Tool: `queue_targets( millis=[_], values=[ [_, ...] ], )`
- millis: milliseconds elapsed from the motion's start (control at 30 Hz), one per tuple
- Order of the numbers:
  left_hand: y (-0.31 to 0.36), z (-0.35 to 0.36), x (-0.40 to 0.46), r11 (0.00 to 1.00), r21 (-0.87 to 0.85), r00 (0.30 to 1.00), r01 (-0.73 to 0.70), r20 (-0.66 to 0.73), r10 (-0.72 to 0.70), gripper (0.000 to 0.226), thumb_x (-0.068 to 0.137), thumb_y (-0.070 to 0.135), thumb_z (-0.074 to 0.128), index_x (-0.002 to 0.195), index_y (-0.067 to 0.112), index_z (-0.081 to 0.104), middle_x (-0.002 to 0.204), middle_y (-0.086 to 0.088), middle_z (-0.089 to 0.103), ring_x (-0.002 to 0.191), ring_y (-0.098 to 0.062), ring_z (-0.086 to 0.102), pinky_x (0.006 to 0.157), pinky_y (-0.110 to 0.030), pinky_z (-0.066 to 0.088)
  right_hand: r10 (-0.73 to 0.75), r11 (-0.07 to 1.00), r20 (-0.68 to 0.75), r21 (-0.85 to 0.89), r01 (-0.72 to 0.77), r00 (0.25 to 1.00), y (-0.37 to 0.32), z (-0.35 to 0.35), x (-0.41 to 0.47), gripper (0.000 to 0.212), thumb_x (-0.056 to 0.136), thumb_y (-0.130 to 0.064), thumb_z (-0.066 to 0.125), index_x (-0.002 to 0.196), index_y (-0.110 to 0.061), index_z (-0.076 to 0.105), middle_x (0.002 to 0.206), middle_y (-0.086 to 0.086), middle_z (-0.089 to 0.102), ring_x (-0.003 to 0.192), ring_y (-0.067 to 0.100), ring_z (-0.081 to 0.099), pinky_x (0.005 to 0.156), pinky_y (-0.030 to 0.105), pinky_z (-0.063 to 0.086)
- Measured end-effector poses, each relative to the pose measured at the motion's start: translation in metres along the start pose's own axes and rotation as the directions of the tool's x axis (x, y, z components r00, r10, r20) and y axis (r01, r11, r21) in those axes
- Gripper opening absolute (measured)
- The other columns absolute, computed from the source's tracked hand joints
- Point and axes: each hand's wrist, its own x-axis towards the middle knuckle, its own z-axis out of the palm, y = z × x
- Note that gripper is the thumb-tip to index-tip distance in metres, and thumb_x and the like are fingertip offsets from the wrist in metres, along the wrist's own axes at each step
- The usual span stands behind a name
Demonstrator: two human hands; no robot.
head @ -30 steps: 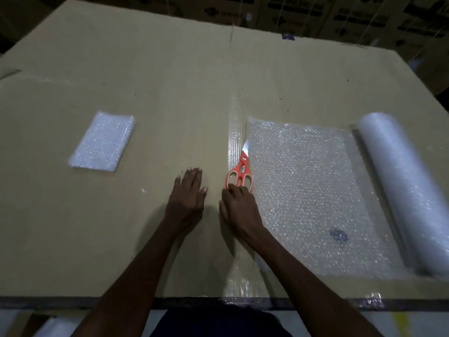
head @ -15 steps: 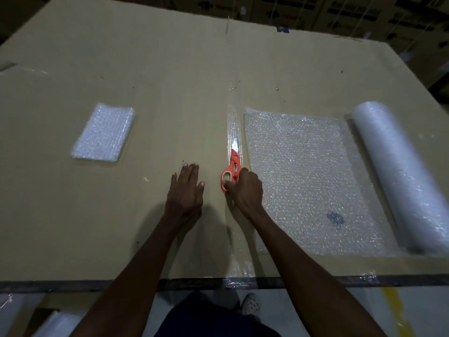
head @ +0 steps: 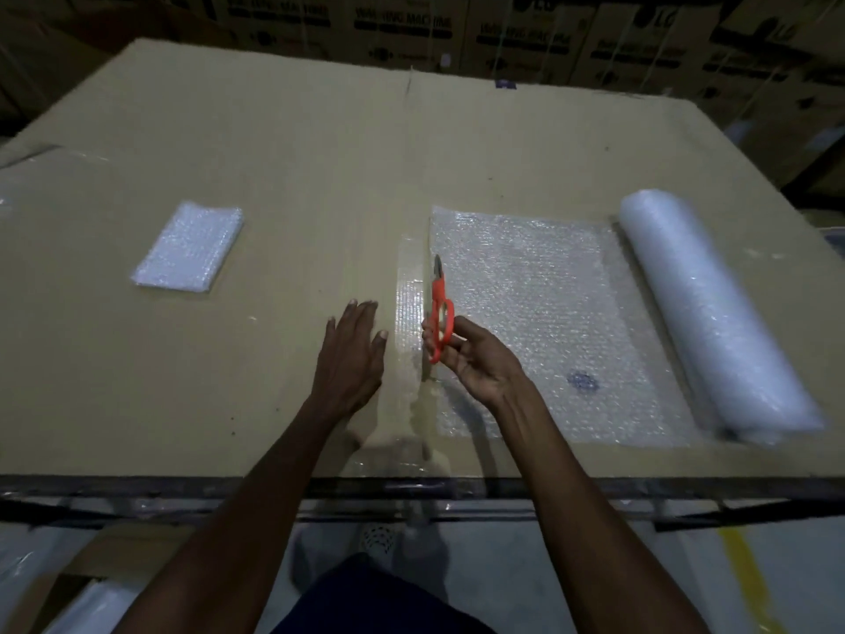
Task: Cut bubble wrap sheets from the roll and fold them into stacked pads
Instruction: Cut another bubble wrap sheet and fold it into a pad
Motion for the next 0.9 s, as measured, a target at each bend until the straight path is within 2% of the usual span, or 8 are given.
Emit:
queue_targets(
  millis=[100, 233, 300, 367, 433, 567, 700, 900],
  values=[
    [0.035, 0.018, -0.009, 0.998, 0.016, 0.997, -0.065, 0.05, 0.064, 0.059, 0.101, 0.041, 0.028, 0.15, 0.011, 0.039, 0.156, -0.009, 0.04, 0.15, -0.024, 0.024, 0.123, -0.048, 0.014, -0.076, 0.997, -0.023, 0.017, 0.077, 0.997, -0.004, -0.029, -0.03, 0.005, 0.092, 0.001, 0.065, 0.096, 0.004, 0.065, 0.081, 0.013, 0.063, 0.063, 0.015, 0.066, 0.064, 0.023, 0.06],
    [0.08, 0.042, -0.029, 0.984, 0.07, 0.976, -0.161, 0.158, 0.148, 0.059, 0.1, 0.045, 0.031, 0.148, 0.011, 0.04, 0.152, -0.01, 0.044, 0.146, -0.026, 0.031, 0.119, -0.051, 0.019, -0.19, 0.977, -0.073, -0.114, 0.181, 0.979, -0.015, -0.092, -0.079, 0.032, 0.078, -0.033, 0.079, 0.093, -0.009, 0.065, 0.068, 0.0, 0.053, 0.051, 0.006, 0.051, 0.047, 0.018, 0.043],
    [0.096, 0.053, -0.037, 0.977, 0.087, 0.964, -0.193, 0.205, 0.172, 0.064, 0.099, 0.049, 0.028, 0.148, 0.009, 0.039, 0.152, -0.011, 0.042, 0.145, -0.027, 0.032, 0.117, -0.052, 0.023, -0.2, 0.963, -0.097, -0.205, 0.178, 0.975, -0.015, -0.125, -0.105, 0.046, 0.081, -0.052, 0.074, 0.096, -0.009, 0.064, 0.065, -0.001, 0.052, 0.05, 0.008, 0.047, 0.044, 0.02, 0.04],
    [0.107, 0.065, -0.044, 0.971, 0.109, 0.95, -0.211, 0.259, 0.178, 0.07, 0.097, 0.053, 0.024, 0.149, 0.007, 0.037, 0.154, -0.013, 0.039, 0.146, -0.028, 0.03, 0.116, -0.053, 0.026, -0.211, 0.948, -0.125, -0.267, 0.172, 0.969, -0.012, -0.152, -0.131, 0.053, 0.087, -0.061, 0.067, 0.098, -0.009, 0.063, 0.065, 0.0, 0.051, 0.05, 0.01, 0.043, 0.044, 0.022, 0.035],
    [0.113, 0.075, -0.047, 0.964, 0.149, 0.934, -0.219, 0.317, 0.163, 0.077, 0.095, 0.056, 0.017, 0.151, 0.005, 0.033, 0.157, -0.015, 0.035, 0.148, -0.03, 0.026, 0.116, -0.055, 0.027, -0.215, 0.932, -0.127, -0.324, 0.164, 0.968, -0.006, -0.169, -0.153, 0.051, 0.086, -0.06, 0.069, 0.097, -0.011, 0.064, 0.066, 0.001, 0.051, 0.05, 0.011, 0.042, 0.043, 0.022, 0.034],
    [0.123, 0.087, -0.039, 0.944, 0.207, 0.905, -0.257, 0.393, 0.16, 0.078, 0.097, 0.056, 0.013, 0.152, 0.002, 0.029, 0.159, -0.017, 0.029, 0.15, -0.031, 0.021, 0.116, -0.056, 0.025, -0.211, 0.886, -0.141, -0.445, 0.129, 0.967, 0.012, -0.184, -0.19, 0.037, 0.083, -0.06, 0.072, 0.077, -0.023, 0.072, 0.065, 0.002, 0.054, 0.051, 0.013, 0.046, 0.047, 0.025, 0.037],
    [0.13, 0.097, -0.028, 0.943, 0.198, 0.907, -0.267, 0.384, 0.176, 0.065, 0.107, 0.046, 0.026, 0.156, 0.003, 0.021, 0.164, -0.015, 0.017, 0.153, -0.03, 0.01, 0.121, -0.054, 0.012, -0.167, 0.884, -0.237, -0.467, 0.038, 0.957, 0.028, -0.194, -0.208, 0.06, 0.07, -0.066, 0.083, 0.09, -0.01, 0.074, 0.068, 0.007, 0.061, 0.055, 0.018, 0.054, 0.052, 0.028, 0.044],
    [0.12, 0.112, -0.022, 0.918, 0.235, 0.878, -0.32, 0.438, 0.194, 0.075, 0.104, 0.056, 0.02, 0.158, 0.005, 0.014, 0.167, -0.013, 0.008, 0.154, -0.027, 0.004, 0.123, -0.052, 0.005, -0.079, 0.872, -0.275, -0.485, -0.067, 0.958, 0.039, -0.206, -0.217, 0.064, 0.08, -0.063, 0.073, 0.1, -0.002, 0.074, 0.071, 0.007, 0.06, 0.057, 0.02, 0.055, 0.055, 0.029, 0.047]
  ],
)
